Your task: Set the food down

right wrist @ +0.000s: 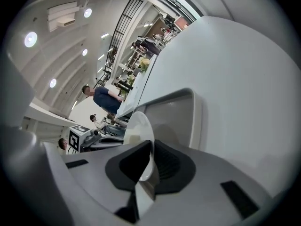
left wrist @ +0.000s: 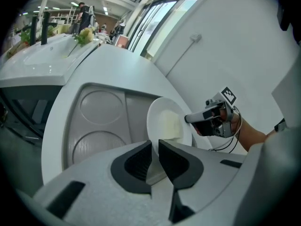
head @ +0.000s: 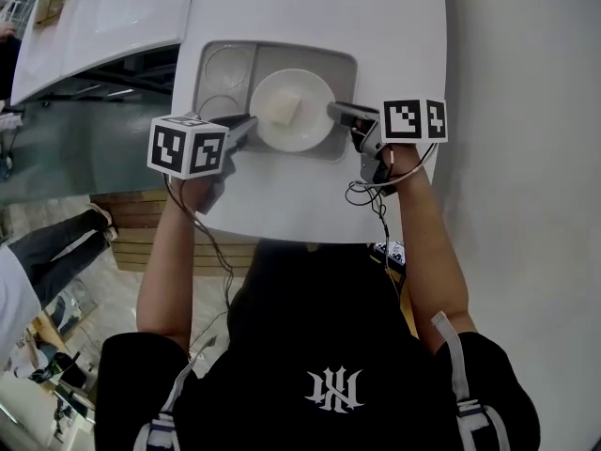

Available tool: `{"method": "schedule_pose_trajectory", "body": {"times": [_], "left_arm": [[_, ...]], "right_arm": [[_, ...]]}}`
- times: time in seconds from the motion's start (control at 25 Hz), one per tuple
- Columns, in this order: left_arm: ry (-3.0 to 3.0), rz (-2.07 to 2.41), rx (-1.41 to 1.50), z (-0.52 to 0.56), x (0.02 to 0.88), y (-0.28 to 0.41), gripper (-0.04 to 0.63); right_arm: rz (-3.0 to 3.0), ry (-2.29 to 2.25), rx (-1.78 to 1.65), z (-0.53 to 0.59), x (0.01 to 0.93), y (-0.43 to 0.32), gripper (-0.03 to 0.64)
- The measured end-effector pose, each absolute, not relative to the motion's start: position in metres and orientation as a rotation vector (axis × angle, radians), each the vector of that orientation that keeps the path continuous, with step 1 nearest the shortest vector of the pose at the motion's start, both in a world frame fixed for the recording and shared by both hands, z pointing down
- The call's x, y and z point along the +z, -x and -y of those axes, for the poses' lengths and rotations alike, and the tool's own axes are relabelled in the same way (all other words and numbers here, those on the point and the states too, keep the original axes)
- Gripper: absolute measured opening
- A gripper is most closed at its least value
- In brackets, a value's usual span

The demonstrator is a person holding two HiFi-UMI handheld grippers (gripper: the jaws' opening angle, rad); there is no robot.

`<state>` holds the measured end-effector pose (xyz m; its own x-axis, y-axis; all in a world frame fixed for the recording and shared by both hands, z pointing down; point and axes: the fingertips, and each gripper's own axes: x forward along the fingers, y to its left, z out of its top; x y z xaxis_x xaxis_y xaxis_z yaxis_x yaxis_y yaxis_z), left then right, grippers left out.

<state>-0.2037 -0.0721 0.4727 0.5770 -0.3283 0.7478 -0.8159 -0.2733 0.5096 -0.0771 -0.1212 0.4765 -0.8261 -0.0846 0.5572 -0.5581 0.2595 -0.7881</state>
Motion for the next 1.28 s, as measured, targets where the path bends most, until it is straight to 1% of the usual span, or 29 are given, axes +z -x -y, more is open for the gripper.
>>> {"method": "schedule_pose_trajectory", "body": {"times": [0.48,0.88,1.04,1.28], "left_arm": [[-1.869,0.937,0.779,0.074,0.484,0.2,0.044],[-1.872,0.959,0.853,0.076,0.49,0.199,0.044],[-1.875,0.968,0.879,0.076,0.492,0.198,0.046],[-1.886,0.997,0.969,0.079,0.494,0.197,0.046]], "right_arm": [[2.109,-0.651,1.543,0.121,0.484,0.074,0.02],[2.118,-0.689,1.399,0.123,0.487,0.074,0.02],[2.122,-0.697,1.294,0.124,0.49,0.073,0.023],[2.128,-0.7,1.072,0.127,0.492,0.075,0.046]]}}
